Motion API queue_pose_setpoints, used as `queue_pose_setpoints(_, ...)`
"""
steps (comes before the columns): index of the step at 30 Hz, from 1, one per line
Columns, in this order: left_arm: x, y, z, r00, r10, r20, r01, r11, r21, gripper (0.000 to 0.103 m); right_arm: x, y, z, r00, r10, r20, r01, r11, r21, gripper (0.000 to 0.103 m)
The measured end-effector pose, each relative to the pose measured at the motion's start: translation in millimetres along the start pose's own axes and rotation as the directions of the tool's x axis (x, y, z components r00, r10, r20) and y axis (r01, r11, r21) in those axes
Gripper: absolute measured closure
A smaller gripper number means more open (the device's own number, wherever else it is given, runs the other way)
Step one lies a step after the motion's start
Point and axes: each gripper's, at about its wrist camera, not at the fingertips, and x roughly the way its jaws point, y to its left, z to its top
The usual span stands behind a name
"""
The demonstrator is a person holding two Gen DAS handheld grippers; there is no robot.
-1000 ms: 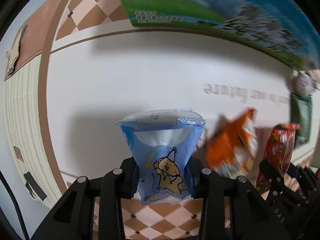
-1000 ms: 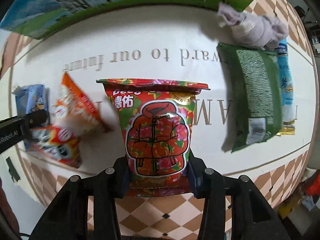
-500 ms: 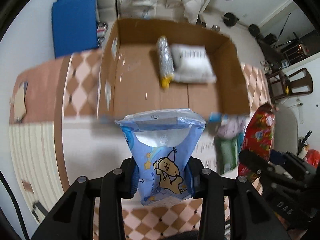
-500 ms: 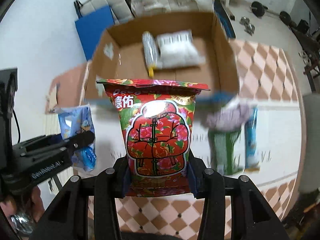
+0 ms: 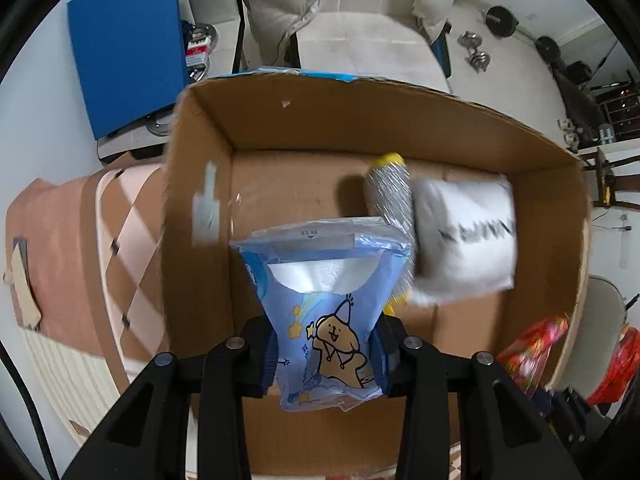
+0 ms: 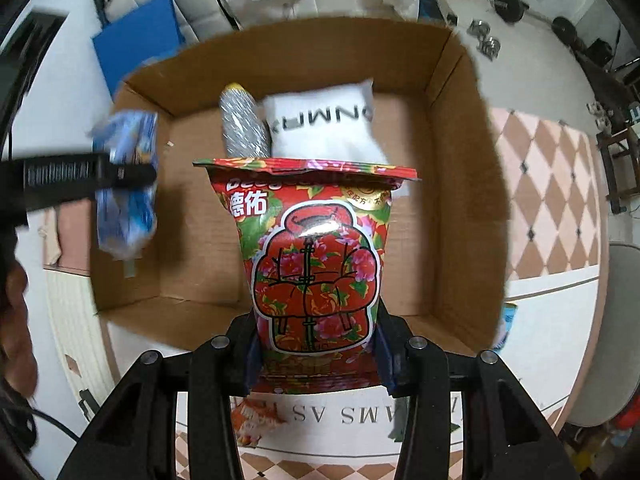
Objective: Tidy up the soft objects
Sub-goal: 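Place tissue pack in box with left gripper while right places red bag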
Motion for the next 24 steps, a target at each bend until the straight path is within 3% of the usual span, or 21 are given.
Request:
queue_pose_setpoints(6,36,9,29,0.998,0.044,-0.053,-0.044,0.999,0.0,0.068,46,-6,15,0.996,-0.018,-0.083,0.019,1.0,0.011,0.055)
queue_pose_setpoints(14,61,8,31,0.992,0.068,-0.105,-0.067,0.998,0.016,0.066,79,-11,16,0.987,-0.026,-0.156,0.028,1.0,0.01,0.055)
queue_pose_setpoints(20,57,10,31,0.991,0.017,-0.131,-0.019,1.0,-0.014,0.058,89,-17,19,0.979,-0.01,-0.205,0.014,1.0,0.018,0.053)
queue_pose_setpoints(24,45,3,31,0.994,-0.01,-0.108,0.01,1.0,-0.004,0.044,81,-21,23,0.977,-0.001,-0.212,0.004,1.0,0.011,0.024)
